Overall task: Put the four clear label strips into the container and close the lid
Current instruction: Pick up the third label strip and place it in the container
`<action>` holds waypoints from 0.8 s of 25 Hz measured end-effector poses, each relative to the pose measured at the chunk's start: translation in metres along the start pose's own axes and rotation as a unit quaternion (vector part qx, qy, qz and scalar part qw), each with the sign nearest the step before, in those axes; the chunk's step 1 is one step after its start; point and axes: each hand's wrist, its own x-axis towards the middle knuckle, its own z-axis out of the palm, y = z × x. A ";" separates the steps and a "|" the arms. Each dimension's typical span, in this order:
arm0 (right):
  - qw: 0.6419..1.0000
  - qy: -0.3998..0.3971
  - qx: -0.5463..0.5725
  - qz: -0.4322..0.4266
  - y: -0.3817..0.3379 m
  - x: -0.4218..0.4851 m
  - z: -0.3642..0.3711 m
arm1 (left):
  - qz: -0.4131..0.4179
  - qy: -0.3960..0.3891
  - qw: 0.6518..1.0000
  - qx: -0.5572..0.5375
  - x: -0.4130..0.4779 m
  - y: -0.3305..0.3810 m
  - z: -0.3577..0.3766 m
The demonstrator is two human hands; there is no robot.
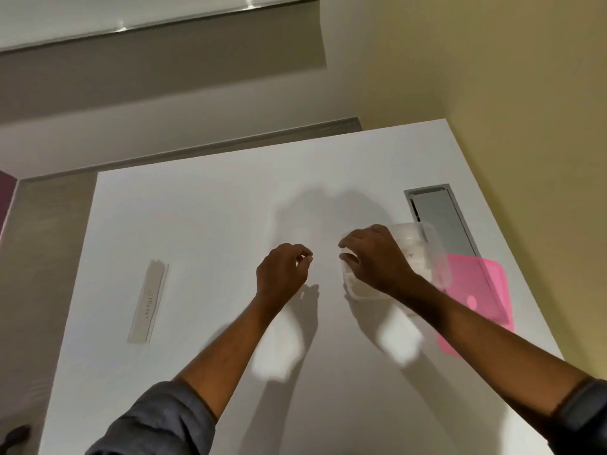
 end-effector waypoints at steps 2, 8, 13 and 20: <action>0.999 -0.024 0.021 -0.031 -0.040 0.012 0.005 | -0.027 -0.002 1.000 -0.007 -0.011 -0.027 -0.017; 0.978 -0.121 0.168 -0.028 -0.146 0.048 0.039 | -0.114 0.010 0.993 -0.036 -0.045 -0.120 -0.072; 0.923 -0.247 0.296 0.023 -0.225 0.072 0.077 | -0.180 0.077 0.979 -0.051 -0.074 -0.198 -0.111; 0.893 -0.318 0.313 0.054 -0.315 0.088 0.124 | -0.284 0.124 0.950 -0.043 -0.100 -0.282 -0.146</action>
